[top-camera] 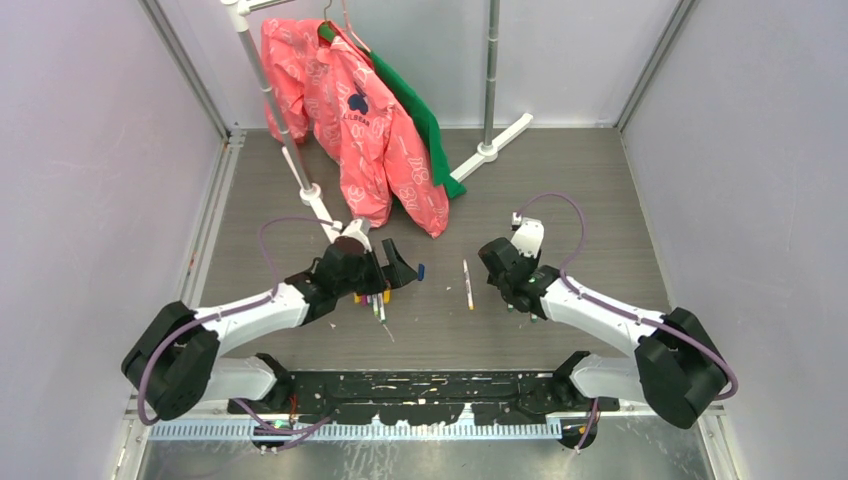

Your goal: Open the pen caps

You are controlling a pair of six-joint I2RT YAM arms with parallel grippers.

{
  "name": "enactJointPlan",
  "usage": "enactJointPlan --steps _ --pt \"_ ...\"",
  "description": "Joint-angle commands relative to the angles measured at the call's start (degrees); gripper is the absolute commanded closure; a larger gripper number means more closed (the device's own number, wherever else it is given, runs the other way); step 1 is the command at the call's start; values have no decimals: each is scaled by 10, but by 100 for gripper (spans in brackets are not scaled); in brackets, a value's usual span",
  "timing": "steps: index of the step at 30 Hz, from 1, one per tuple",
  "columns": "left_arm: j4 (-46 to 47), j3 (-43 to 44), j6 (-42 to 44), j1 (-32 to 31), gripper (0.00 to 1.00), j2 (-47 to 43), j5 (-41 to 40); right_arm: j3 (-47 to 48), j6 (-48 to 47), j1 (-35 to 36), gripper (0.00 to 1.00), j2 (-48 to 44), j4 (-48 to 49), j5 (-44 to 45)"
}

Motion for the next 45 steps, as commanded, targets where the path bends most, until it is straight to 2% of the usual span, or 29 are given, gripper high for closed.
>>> enactJointPlan --steps 1,7,18,22,26,32,35,37,38,45 --pt "-32 25 17 -6 1 -50 -16 14 4 -10 49 22 -6 -13" --pt "-125 55 41 -20 7 -105 -87 26 20 -21 52 58 -13 -27" --pt "-173 79 55 -30 9 -134 -105 34 39 -25 59 100 -8 -48" --pt "-181 84 57 -32 9 -141 -110 20 56 -24 64 103 -10 -50" --pt "-194 89 52 -36 8 -150 -108 6 89 -25 73 85 -16 -60" --pt "-236 97 43 -43 6 -178 -108 -33 122 -24 74 79 1 -79" --pt "-257 100 42 -44 5 -185 -107 -32 127 -20 81 89 4 -79" --pt "-268 101 42 -44 5 -188 -105 -30 129 -12 96 79 0 -74" --pt "-274 102 42 -45 5 -190 -104 -29 128 -5 99 70 -4 -68" --pt "-302 110 36 -45 5 -218 -83 3 84 107 99 -40 -37 -2"
